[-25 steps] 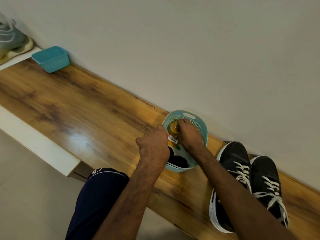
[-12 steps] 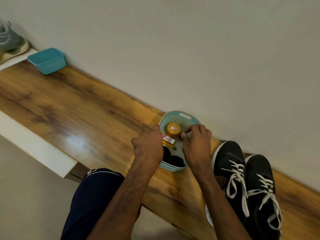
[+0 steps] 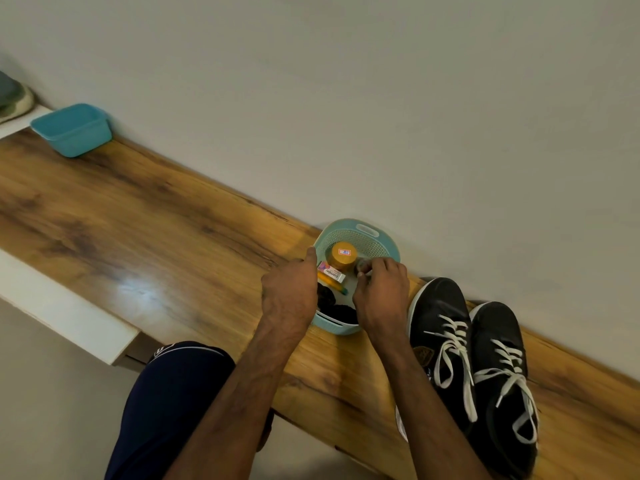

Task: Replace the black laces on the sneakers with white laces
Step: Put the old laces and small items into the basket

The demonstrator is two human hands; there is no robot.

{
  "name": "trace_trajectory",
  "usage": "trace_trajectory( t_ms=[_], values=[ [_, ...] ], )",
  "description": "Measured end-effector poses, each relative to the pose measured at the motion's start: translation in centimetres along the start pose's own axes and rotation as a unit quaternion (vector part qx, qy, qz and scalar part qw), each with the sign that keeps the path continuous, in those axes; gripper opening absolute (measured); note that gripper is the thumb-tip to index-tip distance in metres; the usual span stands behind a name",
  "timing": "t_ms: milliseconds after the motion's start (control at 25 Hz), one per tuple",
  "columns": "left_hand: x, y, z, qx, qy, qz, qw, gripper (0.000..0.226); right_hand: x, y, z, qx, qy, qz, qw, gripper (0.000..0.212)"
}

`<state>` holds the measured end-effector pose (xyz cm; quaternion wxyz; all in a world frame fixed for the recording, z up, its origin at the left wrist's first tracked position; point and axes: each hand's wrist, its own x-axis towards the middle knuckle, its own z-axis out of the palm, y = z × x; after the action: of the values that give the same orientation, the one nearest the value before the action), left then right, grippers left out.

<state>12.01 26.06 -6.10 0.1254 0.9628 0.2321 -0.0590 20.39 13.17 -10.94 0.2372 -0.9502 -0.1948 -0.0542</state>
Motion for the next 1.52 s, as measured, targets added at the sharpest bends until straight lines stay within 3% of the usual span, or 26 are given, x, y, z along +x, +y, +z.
trace_trajectory(
  t_ms=[360,600,720,880,960,1120,1240,1320,1400,1520],
  values=[
    [-0.1,0.7,0.4,-0.012,-0.030,0.015,0.999,0.079,1.6,0.8,-0.1,-0.047,-0.011,-0.003,0.999,0.020],
    [-0.1,0.8,0.3,-0.025,-0.040,0.024,0.999,0.080,0.1,0.7,-0.8,0.054,0.041,-0.030,0.997,0.012],
    [-0.5,1.6,-0.2,-0.044,0.021,0.073,0.996,0.083,-2.5,1.7,-2.5,0.083,0.070,-0.008,0.994,0.017],
    [-3.9,4.8,0.8,-0.085,0.086,0.225,0.967,0.075,-7.6,4.7,-6.6,0.081,0.113,0.025,0.990,0.023],
    [-6.4,6.4,1.8,-0.123,0.064,0.272,0.952,0.075,-10.6,7.0,-9.0,0.070,0.141,0.075,0.985,0.028],
    [-10.3,8.7,5.5,-0.130,-0.052,0.269,0.953,0.088,-17.6,11.4,-12.6,0.060,0.168,0.154,0.972,0.034],
    [-12.7,10.1,9.3,-0.235,-0.163,0.200,0.937,0.106,-21.3,14.4,-12.8,0.089,0.118,0.266,0.953,0.058],
    [-13.4,10.8,11.0,-0.286,-0.185,0.163,0.926,0.106,-22.2,15.6,-12.4,0.170,0.053,0.313,0.933,0.073],
    [-13.4,11.3,11.9,-0.311,-0.182,0.141,0.922,0.101,-22.5,16.3,-11.5,0.246,0.010,0.292,0.924,0.060],
    [-12.8,11.6,12.2,-0.306,-0.180,0.137,0.925,0.088,-22.1,16.7,-10.9,0.280,0.012,0.260,0.924,0.048]
  ],
)
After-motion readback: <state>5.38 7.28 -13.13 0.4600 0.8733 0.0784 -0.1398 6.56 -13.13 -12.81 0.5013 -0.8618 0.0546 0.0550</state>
